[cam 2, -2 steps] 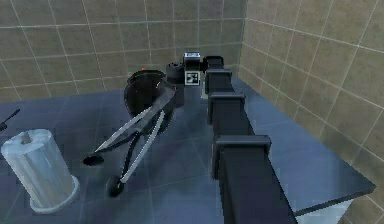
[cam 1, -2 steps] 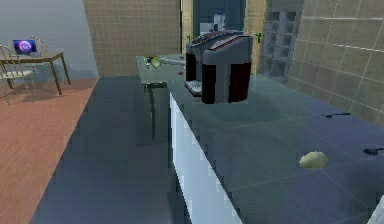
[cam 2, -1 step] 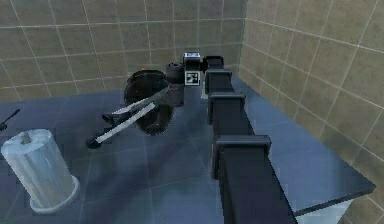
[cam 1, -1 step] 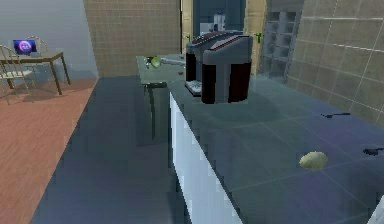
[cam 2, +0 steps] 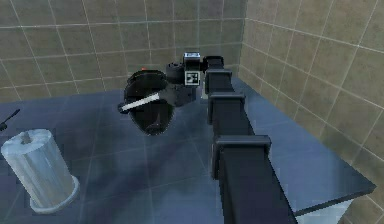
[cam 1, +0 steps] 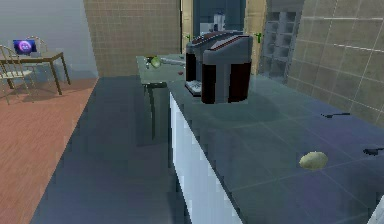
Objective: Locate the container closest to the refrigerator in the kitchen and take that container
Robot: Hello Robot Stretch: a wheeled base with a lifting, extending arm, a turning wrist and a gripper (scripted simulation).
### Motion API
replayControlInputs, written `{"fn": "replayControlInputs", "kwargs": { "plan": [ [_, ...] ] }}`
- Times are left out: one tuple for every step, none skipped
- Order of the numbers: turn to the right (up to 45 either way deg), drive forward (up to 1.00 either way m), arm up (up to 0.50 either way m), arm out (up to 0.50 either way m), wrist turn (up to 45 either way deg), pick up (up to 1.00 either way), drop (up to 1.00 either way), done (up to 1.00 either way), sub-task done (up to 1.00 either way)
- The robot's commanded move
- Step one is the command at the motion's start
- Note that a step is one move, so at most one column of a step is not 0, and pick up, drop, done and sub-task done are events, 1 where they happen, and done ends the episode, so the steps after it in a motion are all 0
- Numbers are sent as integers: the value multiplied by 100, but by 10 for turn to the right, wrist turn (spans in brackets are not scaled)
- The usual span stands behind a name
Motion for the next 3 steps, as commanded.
{"fn": "replayControlInputs", "kwargs": {
  "plan": [
    [0, 0, 0, 0, 30, 0, 0, 0, 0],
    [0, 0, 0, 0, 0, 100, 0, 0, 0],
    [0, 0, 0, 0, 0, 0, 0, 100, 0]
  ]
}}
